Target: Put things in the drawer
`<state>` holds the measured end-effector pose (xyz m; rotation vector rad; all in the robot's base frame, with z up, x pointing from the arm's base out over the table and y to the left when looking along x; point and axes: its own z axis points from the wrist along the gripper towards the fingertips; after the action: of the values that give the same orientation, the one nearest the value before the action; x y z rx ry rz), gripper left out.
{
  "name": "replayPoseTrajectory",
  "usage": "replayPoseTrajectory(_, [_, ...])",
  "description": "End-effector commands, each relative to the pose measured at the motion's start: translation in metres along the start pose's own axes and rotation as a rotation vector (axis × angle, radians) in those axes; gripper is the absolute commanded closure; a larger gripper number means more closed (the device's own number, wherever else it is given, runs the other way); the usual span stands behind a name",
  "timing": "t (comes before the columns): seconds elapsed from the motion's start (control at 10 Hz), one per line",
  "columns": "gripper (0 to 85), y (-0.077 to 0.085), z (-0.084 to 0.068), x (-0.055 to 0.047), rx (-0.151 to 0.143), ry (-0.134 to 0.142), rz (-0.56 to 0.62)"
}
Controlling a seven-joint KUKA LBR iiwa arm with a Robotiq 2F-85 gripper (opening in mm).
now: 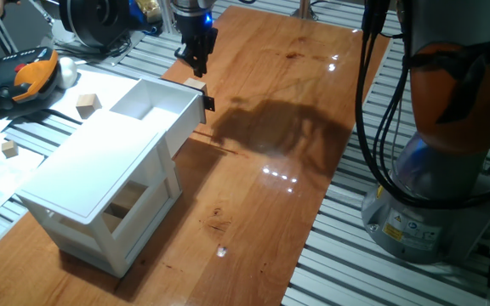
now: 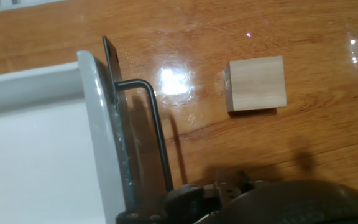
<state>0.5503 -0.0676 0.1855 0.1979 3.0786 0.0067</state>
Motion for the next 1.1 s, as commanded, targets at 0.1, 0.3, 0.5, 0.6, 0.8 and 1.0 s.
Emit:
replayPoseTrajectory(0.1, [85.0, 0.0, 0.0, 0.0, -0.007, 0.004, 0.016])
replayPoseTrajectory(0.3, [85.0, 0.0, 0.0, 0.0, 0.006, 0.005, 0.013])
replayPoseTrajectory(0.5, [85.0, 0.0, 0.0, 0.0, 0.042, 0.009, -0.025])
replayPoseTrajectory(0.6, [85.0, 0.0, 0.0, 0.0, 0.046, 0.007, -0.033])
replayPoseTrajectory(0.8, [85.0, 0.0, 0.0, 0.0, 0.02, 0.007, -0.024])
replayPoseTrajectory(1.0, [85.0, 0.0, 0.0, 0.0, -0.01, 0.027, 0.013])
